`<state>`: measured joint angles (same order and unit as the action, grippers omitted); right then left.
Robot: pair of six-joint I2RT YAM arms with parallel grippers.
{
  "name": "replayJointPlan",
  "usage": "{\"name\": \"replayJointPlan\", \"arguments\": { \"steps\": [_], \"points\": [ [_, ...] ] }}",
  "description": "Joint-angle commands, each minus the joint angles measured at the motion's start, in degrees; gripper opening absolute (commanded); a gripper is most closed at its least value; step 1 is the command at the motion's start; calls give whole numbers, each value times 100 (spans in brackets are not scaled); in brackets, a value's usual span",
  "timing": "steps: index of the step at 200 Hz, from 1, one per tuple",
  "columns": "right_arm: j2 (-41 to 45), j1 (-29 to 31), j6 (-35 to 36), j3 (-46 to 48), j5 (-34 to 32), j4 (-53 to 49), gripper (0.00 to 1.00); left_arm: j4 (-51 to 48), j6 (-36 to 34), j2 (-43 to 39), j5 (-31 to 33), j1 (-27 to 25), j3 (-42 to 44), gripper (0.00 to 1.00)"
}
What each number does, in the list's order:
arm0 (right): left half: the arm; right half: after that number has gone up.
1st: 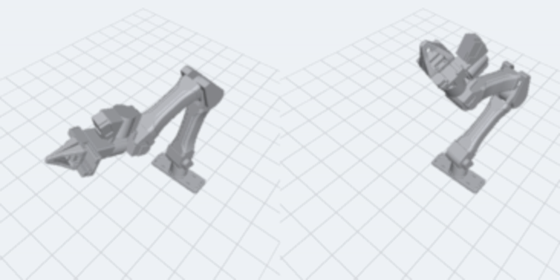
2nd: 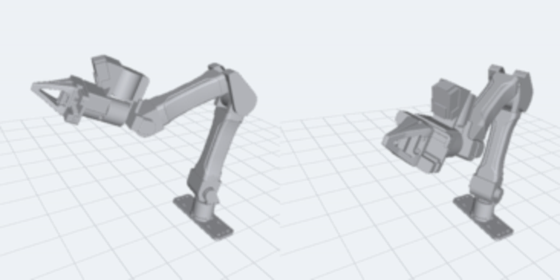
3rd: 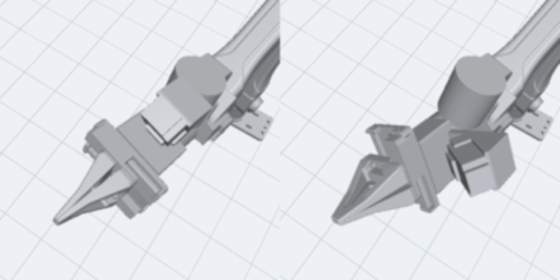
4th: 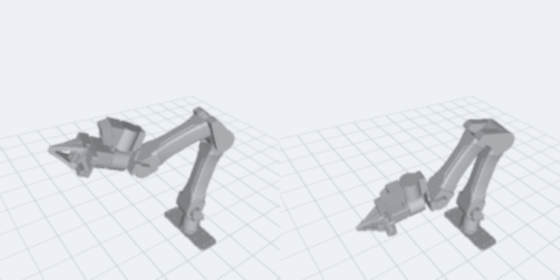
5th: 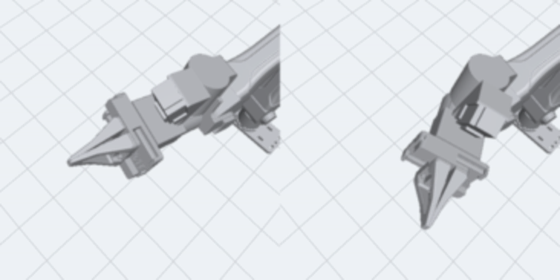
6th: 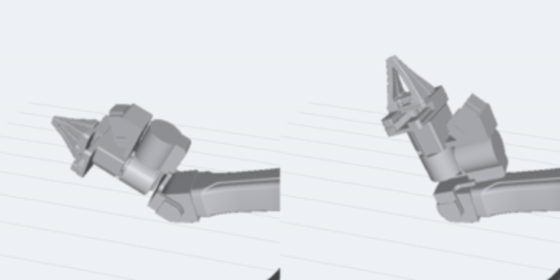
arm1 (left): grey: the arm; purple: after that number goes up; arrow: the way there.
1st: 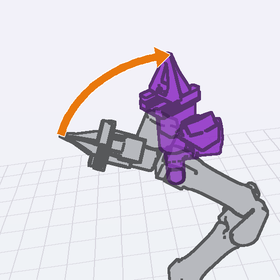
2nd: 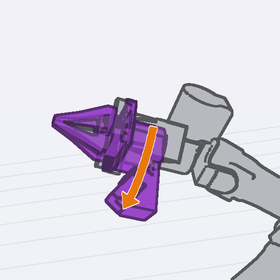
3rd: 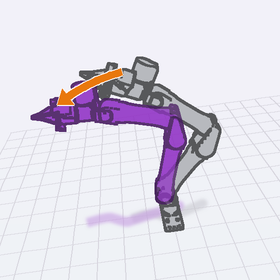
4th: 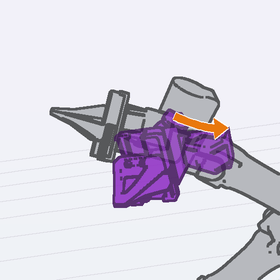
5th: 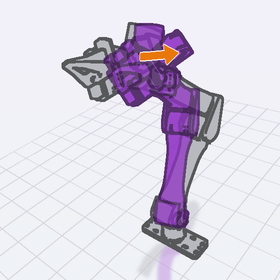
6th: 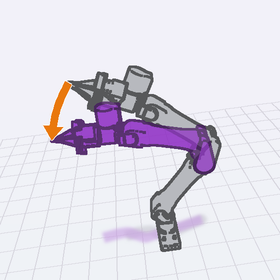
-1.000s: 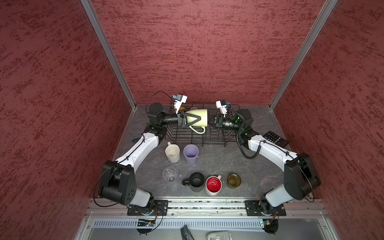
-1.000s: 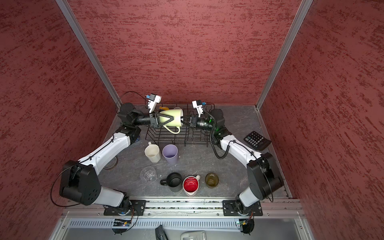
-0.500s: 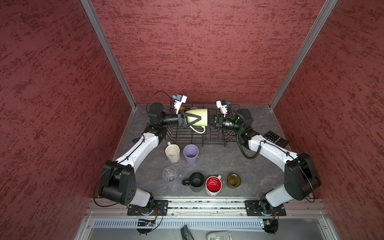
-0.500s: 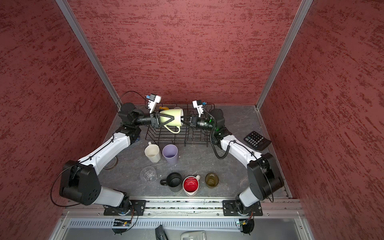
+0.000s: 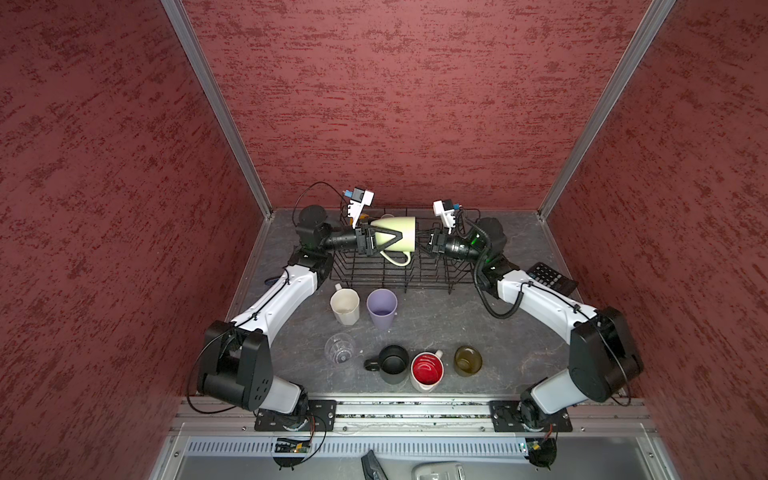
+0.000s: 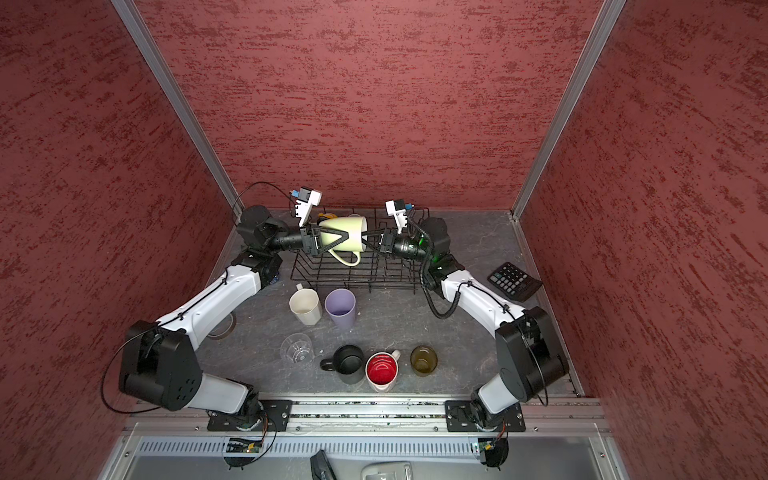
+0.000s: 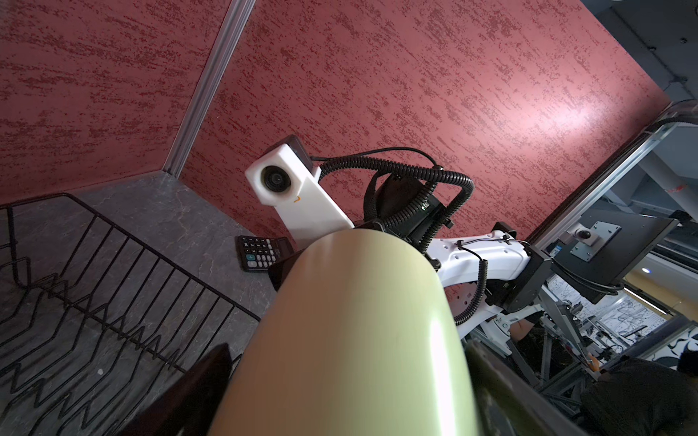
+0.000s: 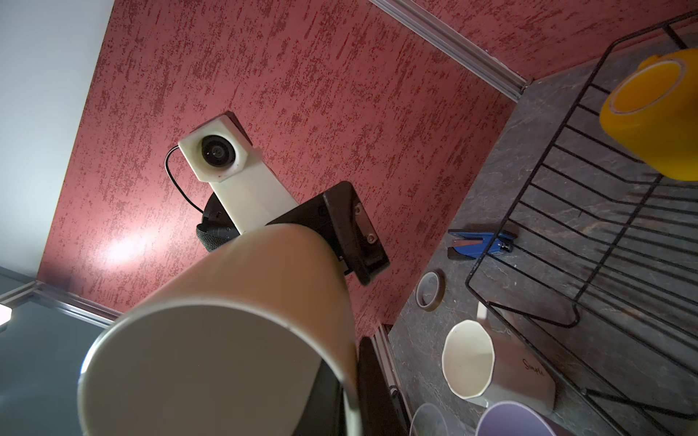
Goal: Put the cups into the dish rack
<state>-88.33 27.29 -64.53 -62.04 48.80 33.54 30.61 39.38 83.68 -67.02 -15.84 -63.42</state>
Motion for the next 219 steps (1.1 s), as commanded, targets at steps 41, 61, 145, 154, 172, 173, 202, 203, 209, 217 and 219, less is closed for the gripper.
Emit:
{"name": "replayJointPlan", "arguments": {
  "steps": [41,61,145,154,172,173,202,203,209,217,219],
  "points": [
    [128,224,-95,-146,-54,548,0,128,118,-55,-145,9,3,67],
    [115,225,-112,-124,-72,569,0,173,167,-114,-129,10,6,53],
    [147,224,-51,-94,-179,462,10,148,280,-228,-101,128,-41,0],
    [150,224,-48,-93,-189,461,11,140,279,-281,-94,157,-31,0],
    [133,222,-46,-91,-195,460,13,60,244,-367,-87,205,-51,0],
    [132,223,-44,-94,-195,460,13,55,241,-373,-85,204,-54,0],
    [120,224,-62,-106,-195,465,17,-272,76,-418,-77,247,-160,0],
    [122,224,-61,-106,-195,467,17,-273,73,-416,-75,248,-165,0],
    [115,224,-60,-106,-195,461,18,-275,54,-415,-78,256,-183,0],
    [101,224,-59,-103,-195,469,20,-275,46,-406,-83,272,-198,0],
    [98,224,-59,-103,-195,463,20,-275,44,-407,-85,273,-197,0]
  ]
}}
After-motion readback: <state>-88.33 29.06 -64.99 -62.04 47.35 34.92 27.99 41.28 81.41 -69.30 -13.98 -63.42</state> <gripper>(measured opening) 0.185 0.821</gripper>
